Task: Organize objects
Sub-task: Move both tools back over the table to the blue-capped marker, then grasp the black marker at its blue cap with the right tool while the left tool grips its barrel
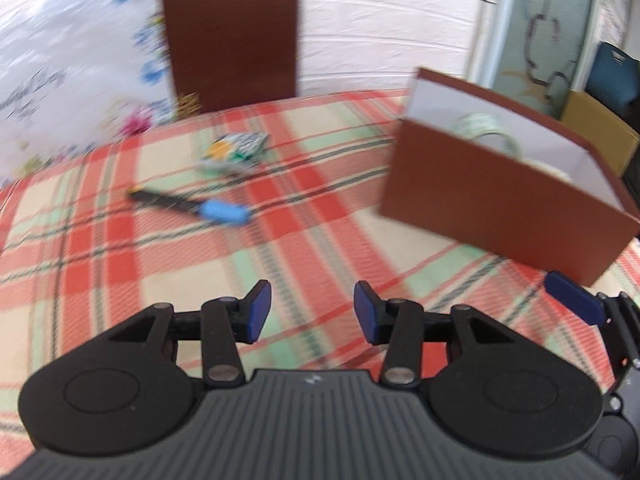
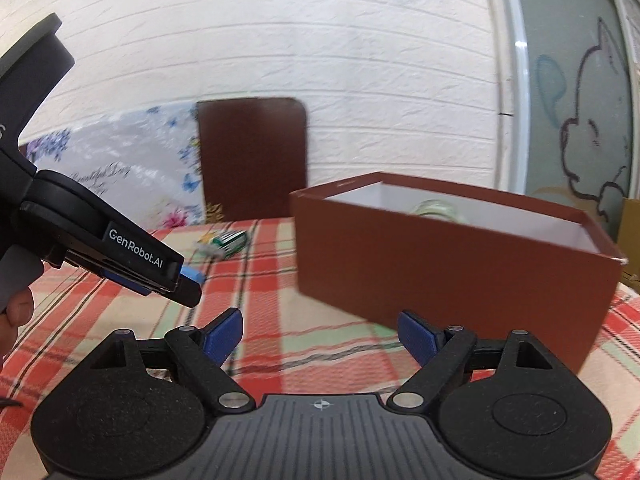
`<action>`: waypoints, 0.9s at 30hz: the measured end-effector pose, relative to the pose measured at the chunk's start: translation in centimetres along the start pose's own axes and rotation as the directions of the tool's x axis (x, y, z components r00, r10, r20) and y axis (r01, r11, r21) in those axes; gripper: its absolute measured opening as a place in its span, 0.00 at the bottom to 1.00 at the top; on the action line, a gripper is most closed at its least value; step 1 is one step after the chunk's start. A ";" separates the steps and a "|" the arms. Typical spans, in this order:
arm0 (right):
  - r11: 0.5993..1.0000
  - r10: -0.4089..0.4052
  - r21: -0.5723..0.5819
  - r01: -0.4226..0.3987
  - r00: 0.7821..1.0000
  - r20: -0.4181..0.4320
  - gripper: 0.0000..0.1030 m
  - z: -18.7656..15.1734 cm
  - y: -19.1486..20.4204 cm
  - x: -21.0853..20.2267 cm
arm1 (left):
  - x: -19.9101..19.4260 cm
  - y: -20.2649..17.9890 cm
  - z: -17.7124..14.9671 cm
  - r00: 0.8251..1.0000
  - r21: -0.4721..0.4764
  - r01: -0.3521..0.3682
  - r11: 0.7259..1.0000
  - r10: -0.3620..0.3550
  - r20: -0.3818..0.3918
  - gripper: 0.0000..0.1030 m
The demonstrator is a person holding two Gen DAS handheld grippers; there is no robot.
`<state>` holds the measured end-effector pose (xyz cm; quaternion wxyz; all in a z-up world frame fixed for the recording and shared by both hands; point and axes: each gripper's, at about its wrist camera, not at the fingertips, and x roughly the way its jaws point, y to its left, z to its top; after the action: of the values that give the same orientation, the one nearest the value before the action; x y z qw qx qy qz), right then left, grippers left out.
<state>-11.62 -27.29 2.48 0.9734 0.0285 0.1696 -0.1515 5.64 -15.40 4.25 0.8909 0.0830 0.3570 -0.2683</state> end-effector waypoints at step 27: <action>0.968 0.173 -0.132 -0.213 0.948 -0.266 0.82 1.6 10.2 13.9 | 2.6 17.3 -5.0 0.955 -0.256 -0.213 0.943 0.257 0.151 0.73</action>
<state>4.45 -21.70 -0.63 0.9532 -0.0135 0.2998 -0.0365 13.55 -0.18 -1.92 0.9490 -0.0067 0.2908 -0.1218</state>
